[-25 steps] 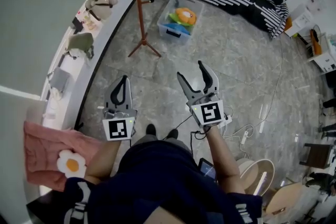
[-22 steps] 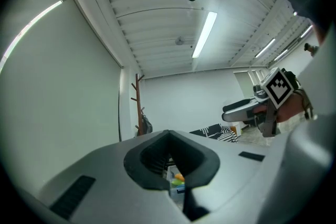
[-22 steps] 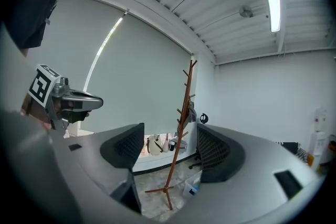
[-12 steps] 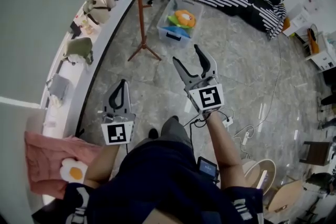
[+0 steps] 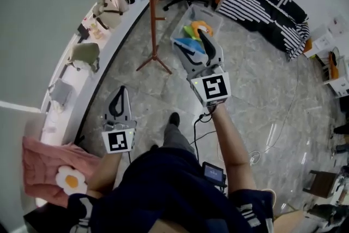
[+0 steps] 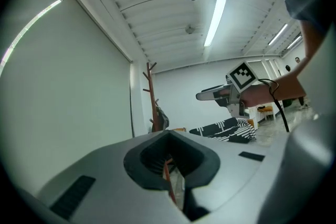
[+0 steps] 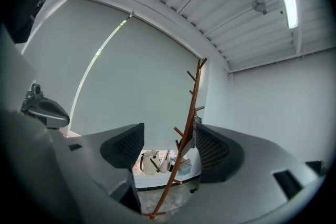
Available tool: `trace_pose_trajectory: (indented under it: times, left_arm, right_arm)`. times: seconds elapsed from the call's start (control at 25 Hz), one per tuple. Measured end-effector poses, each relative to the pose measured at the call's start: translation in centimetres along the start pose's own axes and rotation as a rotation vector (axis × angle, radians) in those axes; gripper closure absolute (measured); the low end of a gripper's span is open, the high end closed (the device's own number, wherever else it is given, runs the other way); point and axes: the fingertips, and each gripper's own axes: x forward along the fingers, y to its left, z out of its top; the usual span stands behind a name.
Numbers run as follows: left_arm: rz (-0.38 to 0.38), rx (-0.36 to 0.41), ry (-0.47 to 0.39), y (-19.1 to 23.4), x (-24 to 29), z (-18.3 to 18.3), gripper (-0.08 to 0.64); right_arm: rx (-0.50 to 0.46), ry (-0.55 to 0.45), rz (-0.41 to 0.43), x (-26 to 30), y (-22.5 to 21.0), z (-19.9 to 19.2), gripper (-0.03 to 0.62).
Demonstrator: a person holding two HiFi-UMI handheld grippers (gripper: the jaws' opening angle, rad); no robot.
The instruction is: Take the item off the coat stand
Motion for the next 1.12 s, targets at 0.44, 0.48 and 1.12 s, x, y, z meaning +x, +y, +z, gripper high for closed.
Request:
trace_pose_trajectory:
  times: [0.44,0.48,1.12]
  left_arm:
    - [0.139,0.014,0.016,-0.7,15.0,1.0,0.537]
    - [0.140,0.011,0.015,-0.7,16.0,1.1,0.537]
    - [0.035,-0.014,-0.004,1.8,28.2,2.1,0.537]
  right_arm:
    - [-0.004,-0.036,0.132,13.3,-11.7,-1.9,0.279]
    - [-0.008,-0.041,0.135,14.1,-12.3,-2.0,0.279]
    - [-0.035,-0.024,0.125,23.3,-15.6,-3.7,0.279]
